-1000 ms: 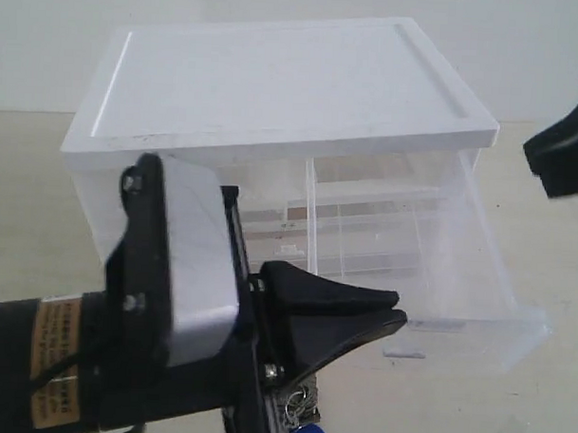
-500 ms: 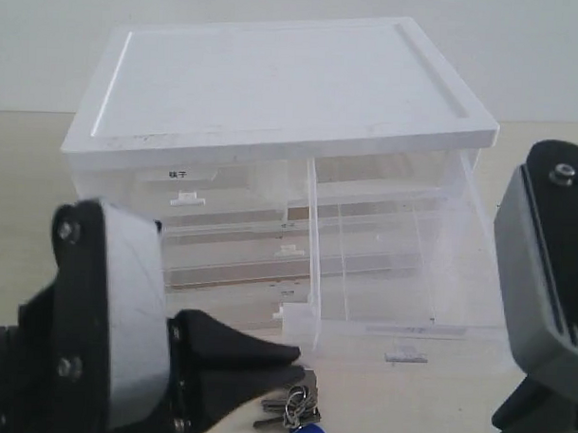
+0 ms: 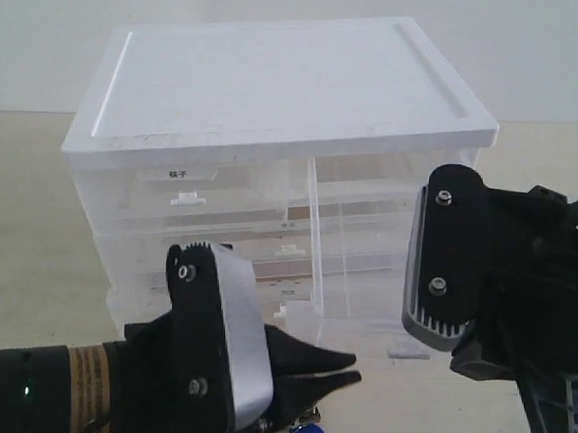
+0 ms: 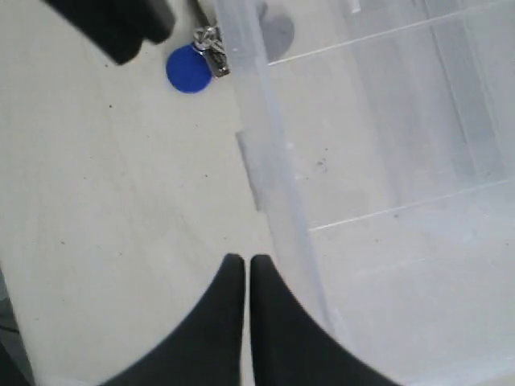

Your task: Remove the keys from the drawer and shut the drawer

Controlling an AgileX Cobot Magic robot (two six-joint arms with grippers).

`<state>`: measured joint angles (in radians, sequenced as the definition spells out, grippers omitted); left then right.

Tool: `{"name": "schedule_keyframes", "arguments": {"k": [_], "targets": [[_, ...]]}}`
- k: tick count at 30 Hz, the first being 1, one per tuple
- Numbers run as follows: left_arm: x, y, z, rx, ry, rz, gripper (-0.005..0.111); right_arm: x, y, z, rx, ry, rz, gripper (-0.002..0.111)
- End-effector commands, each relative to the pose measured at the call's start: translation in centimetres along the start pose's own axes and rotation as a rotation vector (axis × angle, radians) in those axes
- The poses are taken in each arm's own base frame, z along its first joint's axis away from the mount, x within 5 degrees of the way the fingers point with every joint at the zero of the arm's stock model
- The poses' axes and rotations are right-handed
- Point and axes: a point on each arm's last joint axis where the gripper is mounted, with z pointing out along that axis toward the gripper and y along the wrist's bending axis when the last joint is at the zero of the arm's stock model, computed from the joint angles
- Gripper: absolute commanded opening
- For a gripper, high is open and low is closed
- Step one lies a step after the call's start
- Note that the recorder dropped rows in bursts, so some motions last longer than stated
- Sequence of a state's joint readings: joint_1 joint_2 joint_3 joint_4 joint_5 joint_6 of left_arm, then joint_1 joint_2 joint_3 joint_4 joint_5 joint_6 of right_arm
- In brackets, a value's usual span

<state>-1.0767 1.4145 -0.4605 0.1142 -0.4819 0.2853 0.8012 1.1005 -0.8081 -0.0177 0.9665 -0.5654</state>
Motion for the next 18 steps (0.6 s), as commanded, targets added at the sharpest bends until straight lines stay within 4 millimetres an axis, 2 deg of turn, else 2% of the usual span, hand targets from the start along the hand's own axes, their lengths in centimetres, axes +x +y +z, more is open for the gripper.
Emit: {"name": "schedule_keyframes", "arguments": {"k": [1, 6, 9, 12, 18], "targets": [[0.0, 1.6, 0.2, -0.145, 0.024, -0.001, 0.005, 0.2, -1.5, -0.2, 0.161, 0.019, 0.009, 0.000], [0.0, 2.2, 0.1, -0.179, 0.012, -0.001, 0.005, -0.3, -2.2, -0.3, 0.242, -0.030, 0.034, 0.000], [0.0, 2.1, 0.1, -0.178, 0.016, -0.004, 0.005, -0.5, -2.0, -0.6, 0.267, -0.040, -0.004, 0.000], [0.0, 2.1, 0.1, -0.176, 0.017, -0.002, 0.005, -0.7, -2.0, -1.3, 0.367, -0.036, -0.040, 0.000], [0.0, 2.1, 0.1, -0.176, 0.018, 0.006, 0.005, -0.4, -3.1, -2.2, 0.556, -0.023, 0.104, 0.000]]}}
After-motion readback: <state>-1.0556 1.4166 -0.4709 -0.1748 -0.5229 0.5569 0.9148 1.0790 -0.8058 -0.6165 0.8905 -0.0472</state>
